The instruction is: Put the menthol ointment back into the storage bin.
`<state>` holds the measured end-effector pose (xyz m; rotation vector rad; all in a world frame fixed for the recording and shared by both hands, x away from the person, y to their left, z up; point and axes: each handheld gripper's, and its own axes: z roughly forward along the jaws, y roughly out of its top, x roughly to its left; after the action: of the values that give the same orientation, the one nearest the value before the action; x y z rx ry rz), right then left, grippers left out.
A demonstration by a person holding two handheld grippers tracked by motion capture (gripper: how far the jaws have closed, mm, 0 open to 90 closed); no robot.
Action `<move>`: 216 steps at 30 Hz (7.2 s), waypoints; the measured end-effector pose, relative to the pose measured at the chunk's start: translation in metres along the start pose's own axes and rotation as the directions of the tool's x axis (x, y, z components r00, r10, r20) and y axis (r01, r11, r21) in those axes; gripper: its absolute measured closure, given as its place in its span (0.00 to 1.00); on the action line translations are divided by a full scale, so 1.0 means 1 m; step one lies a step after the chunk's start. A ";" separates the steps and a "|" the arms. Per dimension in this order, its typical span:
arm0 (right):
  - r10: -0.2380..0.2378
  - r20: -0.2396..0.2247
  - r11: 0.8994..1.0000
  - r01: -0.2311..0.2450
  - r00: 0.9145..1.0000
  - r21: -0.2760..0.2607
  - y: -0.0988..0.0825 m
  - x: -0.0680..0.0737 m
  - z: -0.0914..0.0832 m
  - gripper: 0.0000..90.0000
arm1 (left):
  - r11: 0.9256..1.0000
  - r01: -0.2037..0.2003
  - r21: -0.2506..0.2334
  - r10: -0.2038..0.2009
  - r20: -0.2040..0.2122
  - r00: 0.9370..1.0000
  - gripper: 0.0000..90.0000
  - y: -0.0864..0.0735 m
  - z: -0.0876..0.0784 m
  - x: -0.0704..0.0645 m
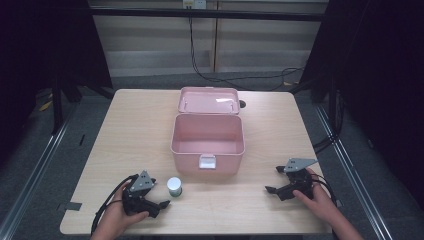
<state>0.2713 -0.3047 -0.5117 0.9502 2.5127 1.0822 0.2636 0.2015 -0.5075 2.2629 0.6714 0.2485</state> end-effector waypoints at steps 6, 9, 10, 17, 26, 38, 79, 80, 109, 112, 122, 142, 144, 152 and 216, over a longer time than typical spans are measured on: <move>0.001 0.000 1.000 -0.001 1.000 0.000 0.000 0.000 0.000 0.11 | 1.000 -0.002 -0.002 0.002 0.003 1.000 0.08 0.000 0.000 0.001; 0.001 -0.001 1.000 -0.001 1.000 0.000 0.000 0.000 0.000 0.11 | 1.000 0.025 -0.001 -0.025 -0.002 1.000 0.08 0.001 0.000 0.001; 0.001 -0.001 1.000 -0.001 1.000 0.000 0.000 0.000 0.000 0.11 | 0.999 0.040 0.015 -0.040 -0.004 0.999 0.10 0.003 0.000 0.000; 0.002 -0.002 1.000 -0.002 1.000 0.000 0.000 0.000 0.000 0.11 | 0.974 0.065 0.219 -0.063 -0.018 0.998 0.23 0.023 -0.007 -0.005; 0.002 -0.001 1.000 -0.002 1.000 0.000 0.000 0.000 0.000 0.11 | 0.909 0.071 0.411 -0.090 0.029 0.995 0.29 0.052 -0.006 -0.006; 0.001 -0.001 1.000 -0.001 1.000 0.000 0.000 0.000 0.000 0.11 | 0.874 0.054 0.482 -0.092 0.056 0.994 0.32 0.083 -0.003 -0.001; 0.002 0.000 1.000 -0.002 1.000 0.000 0.000 0.000 0.000 0.11 | 0.799 0.037 0.601 -0.106 0.079 0.991 0.55 0.133 0.021 -0.005; 0.002 0.000 1.000 -0.002 1.000 0.000 0.000 0.000 0.000 0.11 | 0.799 0.043 0.600 -0.114 0.081 0.990 0.55 0.134 0.020 -0.005; 0.000 0.000 1.000 0.000 1.000 -0.002 0.000 0.000 0.000 0.11 | 0.788 0.086 0.609 -0.153 0.059 0.986 0.56 0.184 -0.028 0.003; -0.001 0.001 1.000 0.001 1.000 -0.002 0.000 0.000 0.000 0.11 | 0.782 0.083 0.618 -0.147 0.053 0.988 0.56 0.189 -0.031 0.004; 0.000 0.000 1.000 0.000 1.000 -0.002 0.000 0.000 0.000 0.11 | 0.785 0.106 0.610 -0.173 0.052 0.984 0.56 0.208 -0.037 0.007; -0.001 0.000 1.000 0.001 1.000 0.000 0.000 0.000 0.000 0.11 | 0.788 0.127 0.602 -0.182 0.032 0.983 0.56 0.251 -0.049 0.013; -0.001 0.000 1.000 0.001 1.000 0.000 0.000 0.000 0.000 0.11 | 0.792 0.121 0.598 -0.174 0.032 0.984 0.56 0.257 -0.050 0.014; -0.001 -0.001 1.000 0.001 1.000 0.000 0.000 0.000 0.000 0.11 | 0.799 0.136 0.585 -0.178 0.015 0.984 0.56 0.268 -0.050 0.017; -0.003 -0.002 1.000 0.003 1.000 0.000 0.000 0.000 -0.001 0.11 | 0.789 0.298 0.537 -0.265 -0.139 0.954 0.56 0.296 0.041 0.056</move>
<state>0.2708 -0.3050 -0.5115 0.9460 2.5147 1.0833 0.4421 0.0342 -0.3269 2.6568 1.2316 -0.0439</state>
